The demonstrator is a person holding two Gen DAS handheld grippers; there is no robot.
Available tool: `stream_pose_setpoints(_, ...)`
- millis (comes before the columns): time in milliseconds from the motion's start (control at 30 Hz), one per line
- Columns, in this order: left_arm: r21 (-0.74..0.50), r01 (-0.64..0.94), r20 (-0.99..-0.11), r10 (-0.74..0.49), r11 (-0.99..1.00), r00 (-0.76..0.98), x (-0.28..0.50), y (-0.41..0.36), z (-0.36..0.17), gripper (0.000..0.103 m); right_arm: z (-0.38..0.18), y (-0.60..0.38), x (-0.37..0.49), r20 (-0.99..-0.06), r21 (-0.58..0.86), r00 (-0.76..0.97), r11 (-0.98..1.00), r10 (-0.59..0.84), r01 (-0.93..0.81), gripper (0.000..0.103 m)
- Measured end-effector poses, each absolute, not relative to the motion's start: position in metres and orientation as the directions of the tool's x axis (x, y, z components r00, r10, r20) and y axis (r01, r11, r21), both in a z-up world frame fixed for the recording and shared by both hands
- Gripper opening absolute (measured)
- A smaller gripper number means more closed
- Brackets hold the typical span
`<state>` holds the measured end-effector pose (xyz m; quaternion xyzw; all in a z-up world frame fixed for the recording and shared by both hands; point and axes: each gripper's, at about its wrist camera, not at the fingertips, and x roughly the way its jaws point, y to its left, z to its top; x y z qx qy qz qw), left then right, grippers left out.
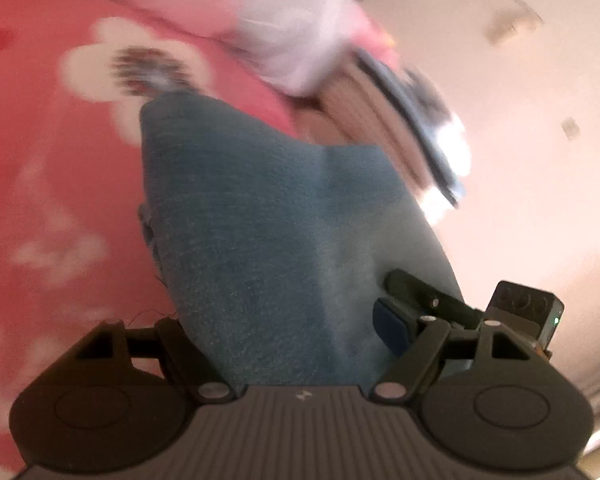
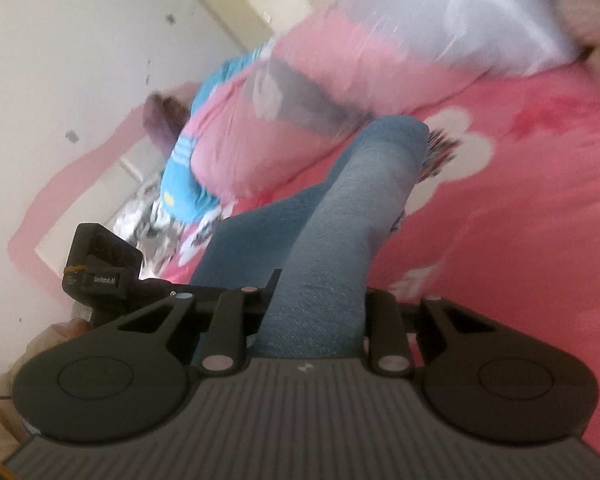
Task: Fold clothes
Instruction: 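Lift the jeans bundle with both tools and carry it onto the clothes stack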
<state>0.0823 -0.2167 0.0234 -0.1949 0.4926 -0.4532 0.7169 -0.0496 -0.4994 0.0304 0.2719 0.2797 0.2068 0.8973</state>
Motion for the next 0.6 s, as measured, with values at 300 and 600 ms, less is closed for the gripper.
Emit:
stream_pose_setpoints(300,-0.722,0.579,-0.475,-0.88,0.38,-0.015,0.045,-0.396,0.061,0.078,0.089,-0.64,-0.142,-0.306,0.541,0.886,0.829,0.348,-0.139,0.022)
stream_pose_setpoints(600,-0.743,0.57,-0.514,-0.845,0.351,-0.15,0.036,-0.55,0.035,0.073,0.098,-0.785,-0.181,-0.344,0.53,0.915,0.848,0.212,0.002,0.022)
